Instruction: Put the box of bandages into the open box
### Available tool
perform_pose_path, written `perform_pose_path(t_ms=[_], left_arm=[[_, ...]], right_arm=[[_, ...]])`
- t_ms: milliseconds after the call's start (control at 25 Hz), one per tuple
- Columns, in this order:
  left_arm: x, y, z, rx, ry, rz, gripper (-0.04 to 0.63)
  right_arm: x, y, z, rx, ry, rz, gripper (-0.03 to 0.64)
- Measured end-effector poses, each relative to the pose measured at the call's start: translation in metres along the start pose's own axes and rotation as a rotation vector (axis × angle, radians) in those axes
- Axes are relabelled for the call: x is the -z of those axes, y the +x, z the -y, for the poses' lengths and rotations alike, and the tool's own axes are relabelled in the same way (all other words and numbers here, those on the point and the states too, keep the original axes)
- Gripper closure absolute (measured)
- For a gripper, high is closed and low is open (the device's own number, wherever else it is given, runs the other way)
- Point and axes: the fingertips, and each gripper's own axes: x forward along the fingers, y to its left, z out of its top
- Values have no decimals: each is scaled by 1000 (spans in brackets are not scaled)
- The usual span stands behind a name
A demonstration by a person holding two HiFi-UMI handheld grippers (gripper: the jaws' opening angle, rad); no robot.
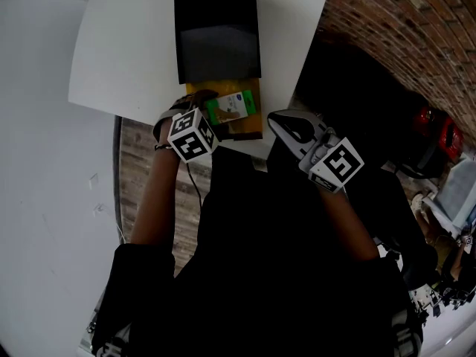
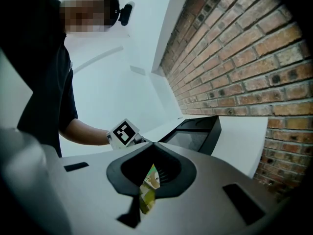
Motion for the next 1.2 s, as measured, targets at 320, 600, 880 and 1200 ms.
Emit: perform_pose_path(t_ms=[320, 600, 880, 1200], left_arm=[[-26, -39, -4, -16, -57, 221, 234], [-46, -90, -14, -111, -14, 406, 414], [-96, -156, -29, -180, 134, 590, 548], [-136, -254, -7, -72, 88, 962, 578]], right_arm=[[-16, 5, -4, 12, -31, 23, 611], [-48, 1, 3, 82, -84, 76, 611], [-87, -18, 3, 150, -178, 130, 612], [-125, -51, -38, 183, -275, 212, 612]])
